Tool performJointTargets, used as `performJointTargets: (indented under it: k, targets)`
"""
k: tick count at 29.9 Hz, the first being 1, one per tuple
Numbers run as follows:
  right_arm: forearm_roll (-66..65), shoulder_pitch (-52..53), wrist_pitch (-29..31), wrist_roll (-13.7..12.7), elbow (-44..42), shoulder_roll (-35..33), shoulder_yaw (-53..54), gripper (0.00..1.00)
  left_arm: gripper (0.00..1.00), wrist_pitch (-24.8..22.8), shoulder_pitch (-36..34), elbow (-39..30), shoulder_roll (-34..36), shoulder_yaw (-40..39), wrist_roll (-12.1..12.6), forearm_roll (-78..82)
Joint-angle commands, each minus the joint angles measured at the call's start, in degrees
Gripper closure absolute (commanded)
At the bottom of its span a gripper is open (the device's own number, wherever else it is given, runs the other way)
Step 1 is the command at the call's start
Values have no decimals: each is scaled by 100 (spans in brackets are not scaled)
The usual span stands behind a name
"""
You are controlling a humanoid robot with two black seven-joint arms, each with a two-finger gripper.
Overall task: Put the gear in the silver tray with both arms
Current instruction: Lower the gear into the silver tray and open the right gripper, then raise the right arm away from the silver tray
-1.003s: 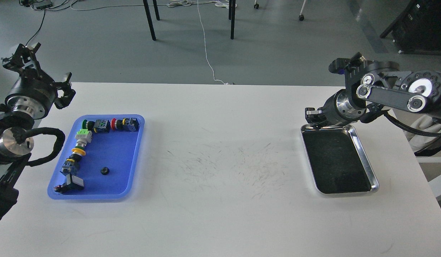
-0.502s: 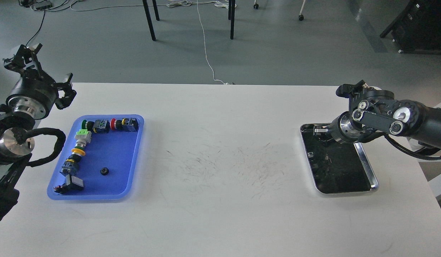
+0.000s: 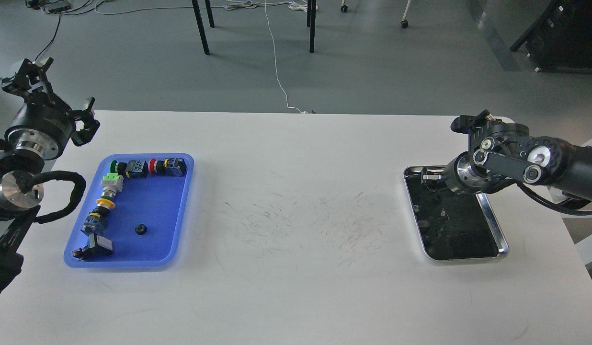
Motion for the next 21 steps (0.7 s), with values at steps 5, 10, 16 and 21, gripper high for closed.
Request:
performJointTargets:
  k: [5,10,16,21]
  targets:
    - [63,370,0,-1,295,-160,946,4,2,0,0,80,10,0,9,0]
    - [185,160,0,52,234,-468,3316,4,2,17,-44,484,27,-35,44,-9]
    - [1949,-710,0,114,173,-495,6201,4,2,-26,-106,529,300,-18,176,-18]
    - [3681,-1553,0,166,-196,-495,7609,4,2,-193,-123,397,624,-9,352,52]
